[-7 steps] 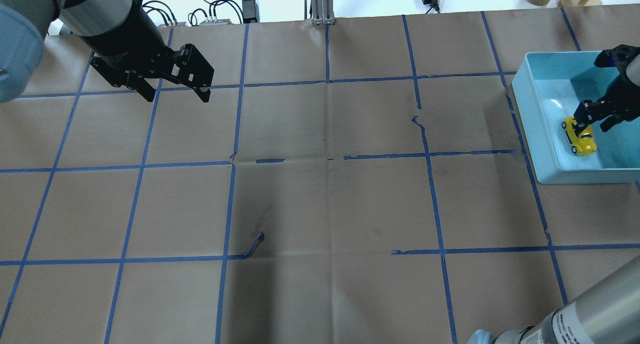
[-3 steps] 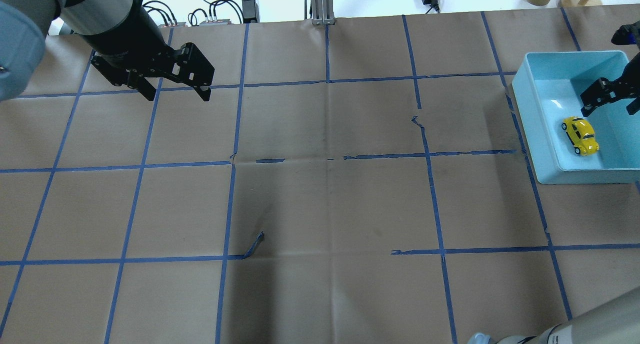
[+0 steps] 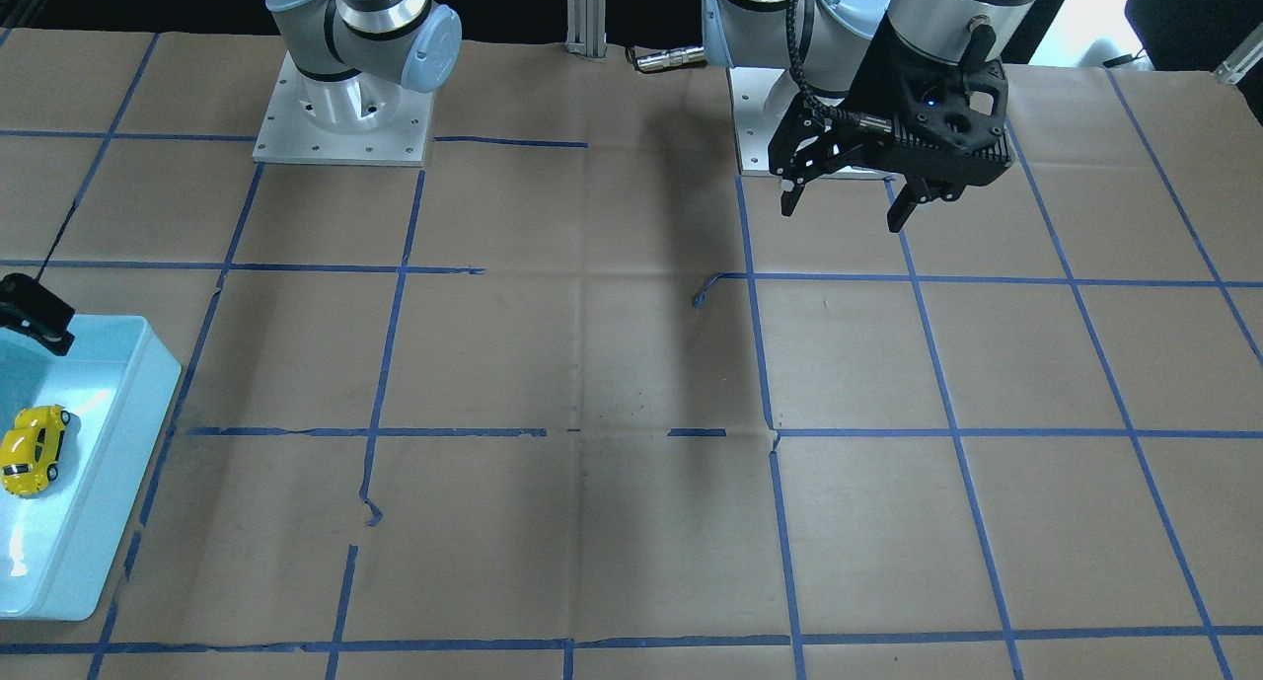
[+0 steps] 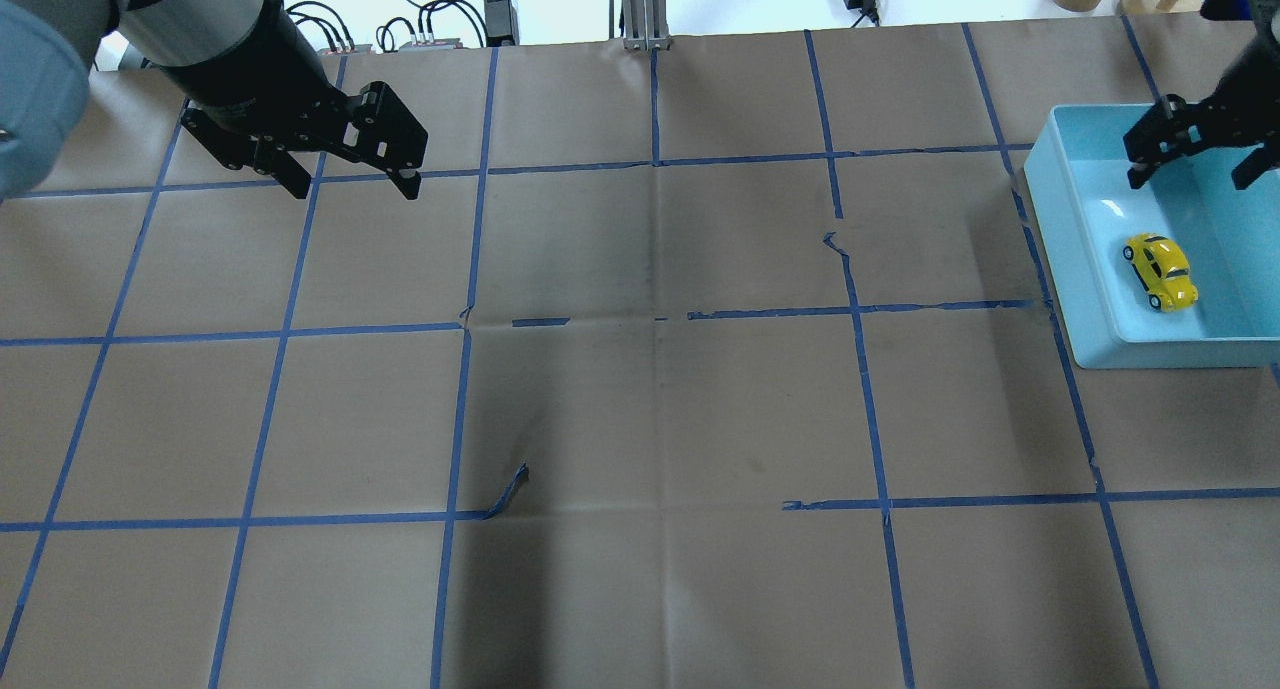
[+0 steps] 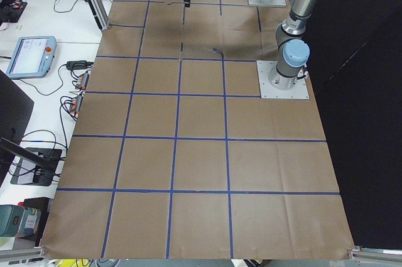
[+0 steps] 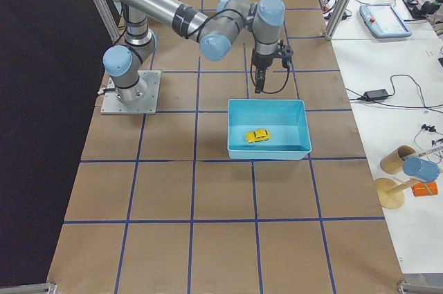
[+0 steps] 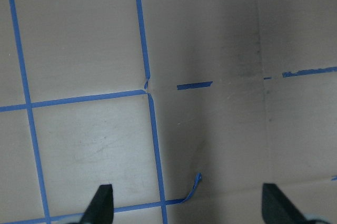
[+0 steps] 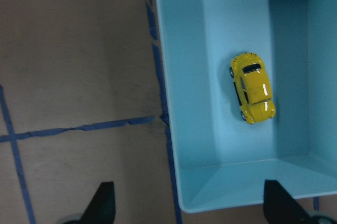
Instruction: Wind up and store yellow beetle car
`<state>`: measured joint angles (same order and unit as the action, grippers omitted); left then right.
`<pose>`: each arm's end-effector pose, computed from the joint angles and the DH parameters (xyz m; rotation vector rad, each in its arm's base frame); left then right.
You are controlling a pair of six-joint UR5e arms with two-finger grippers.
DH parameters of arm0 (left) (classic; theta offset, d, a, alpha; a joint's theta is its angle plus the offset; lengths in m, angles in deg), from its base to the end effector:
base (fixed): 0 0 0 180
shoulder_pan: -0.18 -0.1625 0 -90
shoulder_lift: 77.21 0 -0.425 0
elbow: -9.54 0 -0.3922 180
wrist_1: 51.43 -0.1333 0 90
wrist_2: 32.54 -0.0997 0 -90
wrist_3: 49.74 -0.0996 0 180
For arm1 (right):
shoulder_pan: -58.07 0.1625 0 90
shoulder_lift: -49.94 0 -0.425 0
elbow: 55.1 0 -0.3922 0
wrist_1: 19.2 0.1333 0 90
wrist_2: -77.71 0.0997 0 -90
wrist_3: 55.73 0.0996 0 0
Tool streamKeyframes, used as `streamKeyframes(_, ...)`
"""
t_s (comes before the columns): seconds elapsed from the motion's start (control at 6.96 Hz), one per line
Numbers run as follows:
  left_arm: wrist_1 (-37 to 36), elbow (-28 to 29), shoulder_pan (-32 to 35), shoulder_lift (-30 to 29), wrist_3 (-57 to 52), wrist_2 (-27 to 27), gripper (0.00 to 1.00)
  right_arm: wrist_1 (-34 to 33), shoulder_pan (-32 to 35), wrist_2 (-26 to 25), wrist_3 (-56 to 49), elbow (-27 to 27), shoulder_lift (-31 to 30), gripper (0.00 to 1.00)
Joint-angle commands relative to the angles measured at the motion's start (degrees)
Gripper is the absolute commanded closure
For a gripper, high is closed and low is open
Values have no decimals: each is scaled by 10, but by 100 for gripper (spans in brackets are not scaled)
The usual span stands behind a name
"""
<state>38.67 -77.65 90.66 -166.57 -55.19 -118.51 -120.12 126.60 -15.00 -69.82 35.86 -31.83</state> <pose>-0.1444 -0.4909 0.5177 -0.1621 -3.0682 0.0944 -0.0819 -0.5595 0.4241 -0.1998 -3.0808 0.0221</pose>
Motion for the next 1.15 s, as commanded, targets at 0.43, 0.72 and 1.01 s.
streamKeyframes(0.43,-4,1,-1,-1,5,0,1,115,244,5,273,-69,-26,0)
streamKeyframes(0.72,-6,2,-1,-4,6,0,1,117,248,14,272,-61,-25,0)
streamKeyframes(1.01,-11,0,0,-8,8,-1,1,116,249,31,234,-40,-30,0)
